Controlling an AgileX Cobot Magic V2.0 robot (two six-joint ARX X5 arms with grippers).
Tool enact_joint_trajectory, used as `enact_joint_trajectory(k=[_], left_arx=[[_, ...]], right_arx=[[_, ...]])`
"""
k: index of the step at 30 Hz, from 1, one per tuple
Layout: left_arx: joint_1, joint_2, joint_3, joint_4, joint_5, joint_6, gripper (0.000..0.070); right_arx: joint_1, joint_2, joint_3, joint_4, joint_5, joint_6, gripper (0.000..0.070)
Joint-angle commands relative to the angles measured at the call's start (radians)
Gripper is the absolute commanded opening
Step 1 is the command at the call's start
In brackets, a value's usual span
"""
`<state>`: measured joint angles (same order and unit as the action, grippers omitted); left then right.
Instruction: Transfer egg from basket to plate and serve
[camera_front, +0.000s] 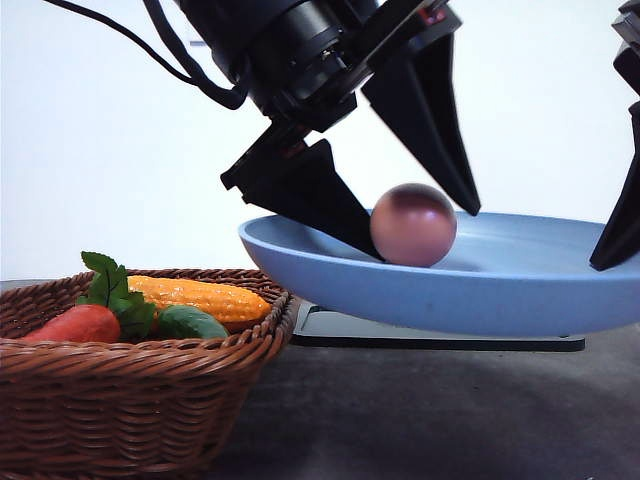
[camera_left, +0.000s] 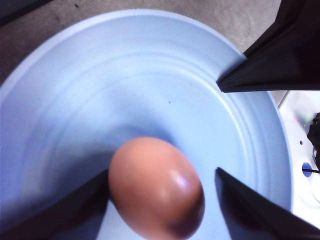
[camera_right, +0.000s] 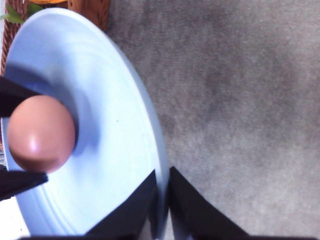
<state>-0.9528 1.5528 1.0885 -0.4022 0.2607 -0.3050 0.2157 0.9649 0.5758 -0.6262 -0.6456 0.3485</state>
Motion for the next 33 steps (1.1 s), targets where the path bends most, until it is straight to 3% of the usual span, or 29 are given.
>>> enact_joint_trajectory(k=[1,10,19,28,33], left_arx=[[-0.013,0.018,0.017,0.005,-0.003,0.004,0.0478],[0.012,-0.045,0.130,-0.081,-0.015,0.020,0.0477],[0.087,-0.201,0.267,-0.336,-0.277,0.131,0.0477],[0.146,-0.451,0.268,-0.425,-0.450,0.163,0.0476],[0.148,-0.598,0.268,-0.465,-0.524,0.161,0.0476]], right_arx=[[0.005,0.008,0.013,0.011,-0.016,0.003,0.0000],[0.005,0.008,0.013,-0.019,-0.016,0.003,0.0000],[0.004,0.012,0.013,-0.038,-0.015,0.003,0.0000],[-0.031,0.142,0.038,0.023,-0.009,-0.006,0.0000],[-0.080,0.288,0.142,0.059,-0.001,-0.045,0.0000]])
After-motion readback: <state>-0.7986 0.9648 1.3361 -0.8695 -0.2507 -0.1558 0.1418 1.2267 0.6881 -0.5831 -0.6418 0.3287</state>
